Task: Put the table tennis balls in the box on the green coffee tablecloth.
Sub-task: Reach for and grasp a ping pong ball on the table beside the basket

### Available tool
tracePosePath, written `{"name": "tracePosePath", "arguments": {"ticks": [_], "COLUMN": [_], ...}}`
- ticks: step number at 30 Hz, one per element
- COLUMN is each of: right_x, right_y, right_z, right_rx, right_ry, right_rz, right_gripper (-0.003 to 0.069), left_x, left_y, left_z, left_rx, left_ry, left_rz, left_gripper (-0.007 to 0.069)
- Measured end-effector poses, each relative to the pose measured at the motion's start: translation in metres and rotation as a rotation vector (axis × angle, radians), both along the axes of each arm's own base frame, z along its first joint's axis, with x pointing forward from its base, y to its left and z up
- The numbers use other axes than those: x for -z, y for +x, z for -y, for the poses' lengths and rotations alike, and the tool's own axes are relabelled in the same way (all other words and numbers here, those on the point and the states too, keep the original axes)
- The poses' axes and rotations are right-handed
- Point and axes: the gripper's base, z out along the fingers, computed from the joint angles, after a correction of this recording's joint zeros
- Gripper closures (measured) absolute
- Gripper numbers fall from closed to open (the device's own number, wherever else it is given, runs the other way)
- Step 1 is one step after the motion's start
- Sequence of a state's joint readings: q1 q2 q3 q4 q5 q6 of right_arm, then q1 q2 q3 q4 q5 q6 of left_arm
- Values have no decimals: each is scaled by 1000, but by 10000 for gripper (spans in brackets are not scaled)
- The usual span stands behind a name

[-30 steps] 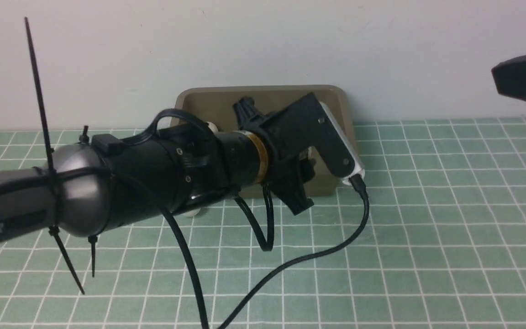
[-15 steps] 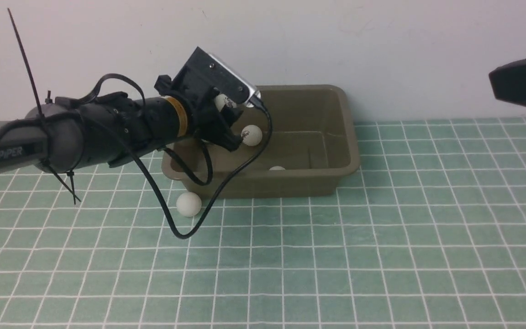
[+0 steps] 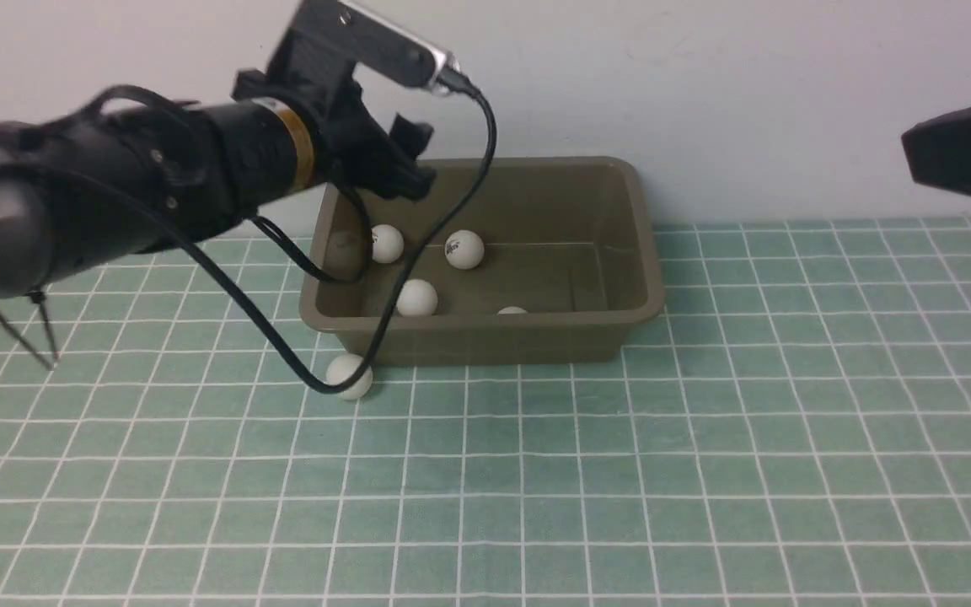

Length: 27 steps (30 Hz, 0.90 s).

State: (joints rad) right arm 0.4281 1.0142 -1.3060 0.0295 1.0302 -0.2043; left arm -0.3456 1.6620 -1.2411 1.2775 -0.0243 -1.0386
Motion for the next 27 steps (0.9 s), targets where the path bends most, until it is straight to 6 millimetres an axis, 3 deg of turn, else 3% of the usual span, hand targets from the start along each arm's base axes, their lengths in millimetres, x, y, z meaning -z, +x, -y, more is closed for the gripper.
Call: {"name": "tracePosePath", "arguments": {"ticks": [3,6,12,18,22,24,26,27], "right_x": [0,-1,-1,0,1,2,2,3], "right_y": [0,0,0,0,-1,-1,-1,-2], "right_z": [0,0,0,0,0,1,1,1], "right_rx": [0,0,0,0,0,0,0,0], "right_ry": [2,4,4,0,-5,-11,-13,-15], "right_rz": [5,8,9,0,-11,-23,-28,-33], "right_gripper": [144,144,144,144,144,144,144,144], "left_x": [-36,-63,-75,-64,-50,-27,-18,4], "left_y": [-34,-66,-98,-119,-119,-112,-110,-101], "left_z": [6,27,51,64,57,40,34,9], "left_rx": [38,207,454,660,645,562,529,409], "left_ry": [0,-26,-91,-222,-288,-314,-311,-305], "left_rz": [93,168,146,-61,-191,-282,-306,-342], "left_gripper": [168,215,260,305,315,322,323,323]}}
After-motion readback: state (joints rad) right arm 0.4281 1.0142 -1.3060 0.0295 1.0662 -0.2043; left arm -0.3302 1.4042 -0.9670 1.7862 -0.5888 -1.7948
